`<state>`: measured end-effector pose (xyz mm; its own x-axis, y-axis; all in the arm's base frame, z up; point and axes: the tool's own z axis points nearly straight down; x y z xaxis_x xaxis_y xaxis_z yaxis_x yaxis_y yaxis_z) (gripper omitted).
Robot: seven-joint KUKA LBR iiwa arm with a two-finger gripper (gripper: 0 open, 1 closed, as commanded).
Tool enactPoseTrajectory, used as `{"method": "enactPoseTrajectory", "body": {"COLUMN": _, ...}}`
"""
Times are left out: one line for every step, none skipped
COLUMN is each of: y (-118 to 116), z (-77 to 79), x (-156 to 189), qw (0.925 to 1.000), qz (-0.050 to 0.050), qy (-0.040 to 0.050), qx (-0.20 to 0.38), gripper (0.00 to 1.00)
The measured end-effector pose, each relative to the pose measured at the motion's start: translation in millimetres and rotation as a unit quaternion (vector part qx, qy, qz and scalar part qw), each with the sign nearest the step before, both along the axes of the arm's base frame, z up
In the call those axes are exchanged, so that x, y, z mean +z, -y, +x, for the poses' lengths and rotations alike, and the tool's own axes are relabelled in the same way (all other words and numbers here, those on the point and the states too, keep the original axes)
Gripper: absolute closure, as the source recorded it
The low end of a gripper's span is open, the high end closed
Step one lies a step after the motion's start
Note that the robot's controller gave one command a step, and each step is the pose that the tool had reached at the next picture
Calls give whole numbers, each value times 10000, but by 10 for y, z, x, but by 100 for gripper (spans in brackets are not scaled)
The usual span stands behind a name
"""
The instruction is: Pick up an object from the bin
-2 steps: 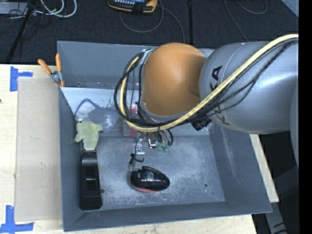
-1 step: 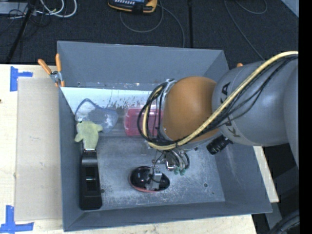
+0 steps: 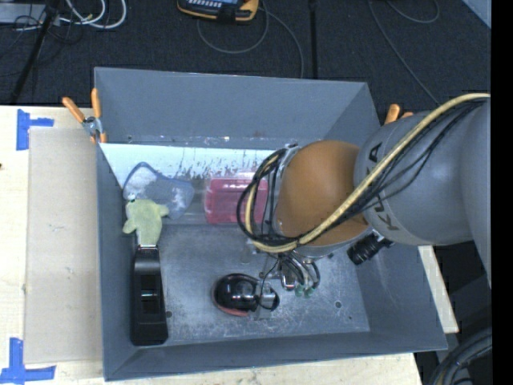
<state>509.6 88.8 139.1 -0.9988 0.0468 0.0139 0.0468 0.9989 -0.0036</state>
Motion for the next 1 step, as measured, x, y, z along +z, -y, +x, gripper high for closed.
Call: {"method": "enactPoseTrajectory", "body": {"y": 78, "z": -8, "x": -36, "qw": 10000, "qz": 11, "qy": 11, "qx": -94, "gripper": 0}}
